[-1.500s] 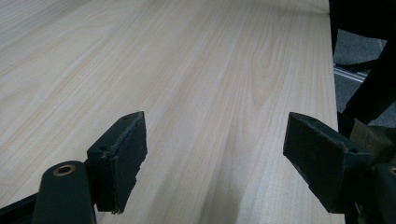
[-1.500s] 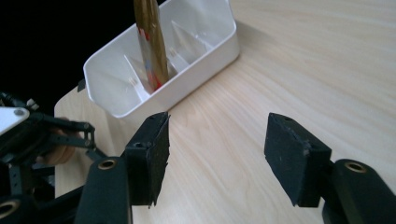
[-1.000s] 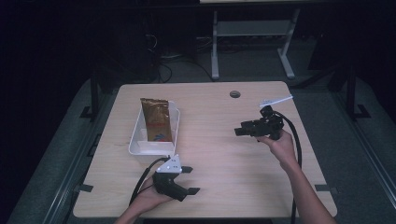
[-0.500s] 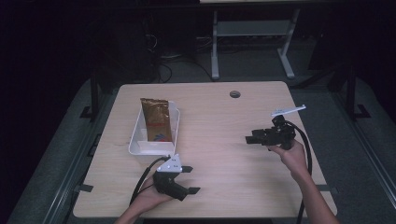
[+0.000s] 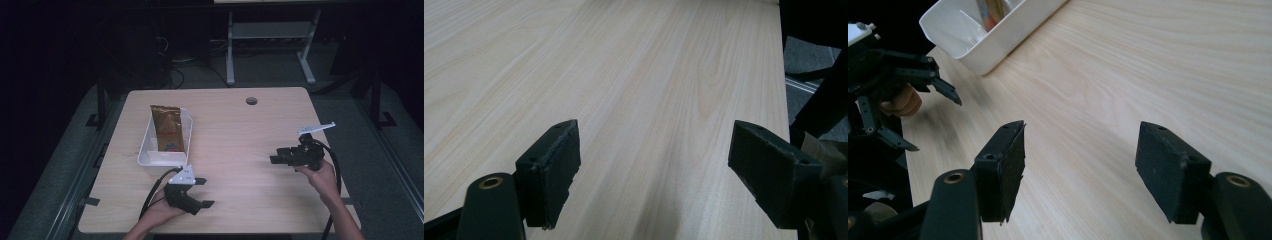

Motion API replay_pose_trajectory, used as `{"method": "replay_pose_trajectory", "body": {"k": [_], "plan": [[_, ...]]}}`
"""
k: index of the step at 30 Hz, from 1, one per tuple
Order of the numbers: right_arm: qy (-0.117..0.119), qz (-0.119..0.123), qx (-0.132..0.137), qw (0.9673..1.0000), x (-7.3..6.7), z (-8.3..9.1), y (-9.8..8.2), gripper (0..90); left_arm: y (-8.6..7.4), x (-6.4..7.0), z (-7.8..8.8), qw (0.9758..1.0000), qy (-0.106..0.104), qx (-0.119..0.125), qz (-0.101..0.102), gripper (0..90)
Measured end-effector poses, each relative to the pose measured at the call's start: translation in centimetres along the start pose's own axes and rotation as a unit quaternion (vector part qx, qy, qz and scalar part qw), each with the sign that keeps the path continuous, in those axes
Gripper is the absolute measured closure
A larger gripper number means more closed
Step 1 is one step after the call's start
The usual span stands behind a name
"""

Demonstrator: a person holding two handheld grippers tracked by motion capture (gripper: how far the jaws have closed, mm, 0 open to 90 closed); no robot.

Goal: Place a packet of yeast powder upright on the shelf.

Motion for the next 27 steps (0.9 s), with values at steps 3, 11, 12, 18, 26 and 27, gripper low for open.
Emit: {"method": "replay_pose_trajectory", "body": {"k": [3, 11, 12, 18, 26, 27], "plan": [[0.001, -0.007, 0.002, 1.0, 0.0, 0.4, -0.8, 35.4, 0.0, 0.0, 0.0, 1.0, 0.0, -0.001, -0.001, 20.6], [-0.001, -0.017, -0.003, 0.9998, -0.3, 0.8, -2.9, 35.1, 0.0, 0.0, 0.0, 1.0, 0.001, -0.002, 0.0, 20.5], [0.0, -0.019, -0.001, 0.9998, -0.4, 0.9, -3.1, 35.1, 0.0, 0.0, -0.1, 1.0, 0.001, -0.002, 0.001, 20.6], [-0.001, -0.02, -0.002, 0.9998, -0.9, 1.2, -4.4, 35.0, 0.0, 0.0, -0.1, 1.0, 0.001, -0.005, 0.0, 20.6], [-0.007, -0.014, -0.009, 0.9998, -2.0, 1.3, -5.8, 33.7, -0.1, -0.1, -0.2, 1.0, 0.002, -0.007, 0.0, 20.5], [-0.007, -0.011, -0.007, 0.9999, -2.2, 1.2, -5.9, 33.7, -0.1, -0.1, -0.2, 1.0, 0.002, -0.007, 0.0, 20.6]]}}
Point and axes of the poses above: each handheld gripper's, and its own axes: z roughly backward along the jaws, y roughly out of its top, x roughly to its right, the point moved 8 cm from there along -z, roughly forward along the jaws, and after that the axes turned 10 degrees about z, right-handed, at the moved point
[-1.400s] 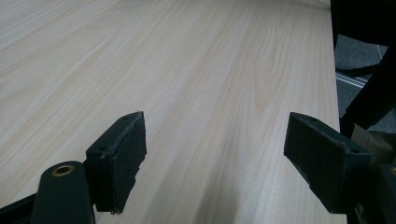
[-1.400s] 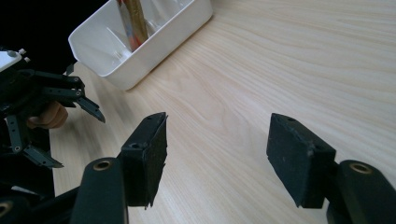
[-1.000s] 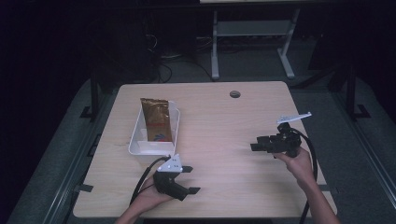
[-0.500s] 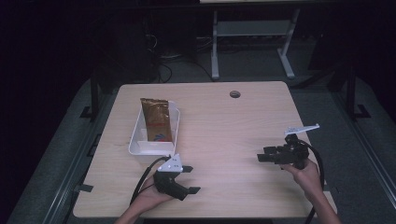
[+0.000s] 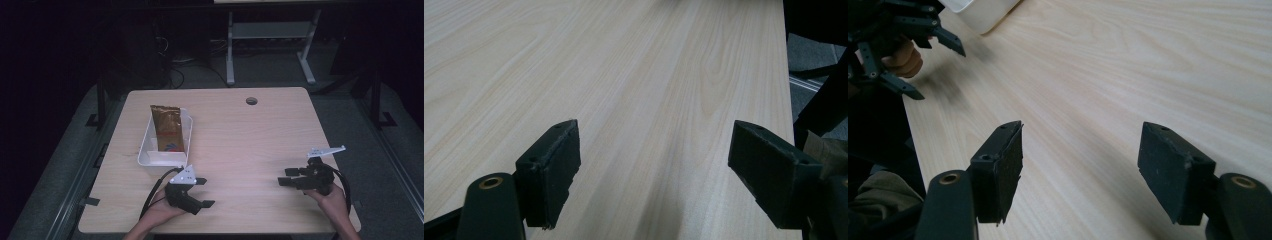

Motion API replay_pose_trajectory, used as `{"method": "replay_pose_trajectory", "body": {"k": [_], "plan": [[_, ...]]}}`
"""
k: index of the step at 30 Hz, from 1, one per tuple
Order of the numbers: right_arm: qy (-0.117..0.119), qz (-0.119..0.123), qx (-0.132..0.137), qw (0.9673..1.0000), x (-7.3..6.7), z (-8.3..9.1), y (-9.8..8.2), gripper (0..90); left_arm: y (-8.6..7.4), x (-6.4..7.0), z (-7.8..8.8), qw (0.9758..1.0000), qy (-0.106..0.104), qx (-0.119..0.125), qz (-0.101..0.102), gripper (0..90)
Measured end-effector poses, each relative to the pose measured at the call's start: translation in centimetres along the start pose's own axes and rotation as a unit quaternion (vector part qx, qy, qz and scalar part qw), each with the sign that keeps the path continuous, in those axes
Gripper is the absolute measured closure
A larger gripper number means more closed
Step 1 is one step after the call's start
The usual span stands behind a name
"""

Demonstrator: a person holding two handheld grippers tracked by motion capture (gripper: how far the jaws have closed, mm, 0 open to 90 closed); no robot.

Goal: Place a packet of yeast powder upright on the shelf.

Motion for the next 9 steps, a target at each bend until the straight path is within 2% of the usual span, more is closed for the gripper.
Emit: {"method": "replay_pose_trajectory", "body": {"k": [4, 7, 9], "plan": [[-0.002, 0.003, -0.008, 1.0, -0.9, -0.4, -1.0, 33.0, -0.1, 0.1, 0.0, 1.0, -0.001, -0.003, -0.002, 20.6], [-0.009, 0.018, -0.023, 0.9995, -1.6, -0.7, -1.3, 32.2, -0.1, 0.1, 0.0, 1.0, 0.0, -0.002, -0.001, 20.6], [-0.018, 0.033, -0.011, 0.9992, -2.0, -0.6, -0.6, 30.8, -0.1, 0.1, 0.0, 1.0, 0.001, -0.002, -0.003, 20.6]]}}
Point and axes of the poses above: each handheld gripper's, and its own axes: z roughly backward along the jaws, y roughly out of its top, x roughly to its right, the point moved 8 cm from there along -z, roughly forward along the jaws, and after that the axes turned 10 degrees about z, right-handed, at the moved point
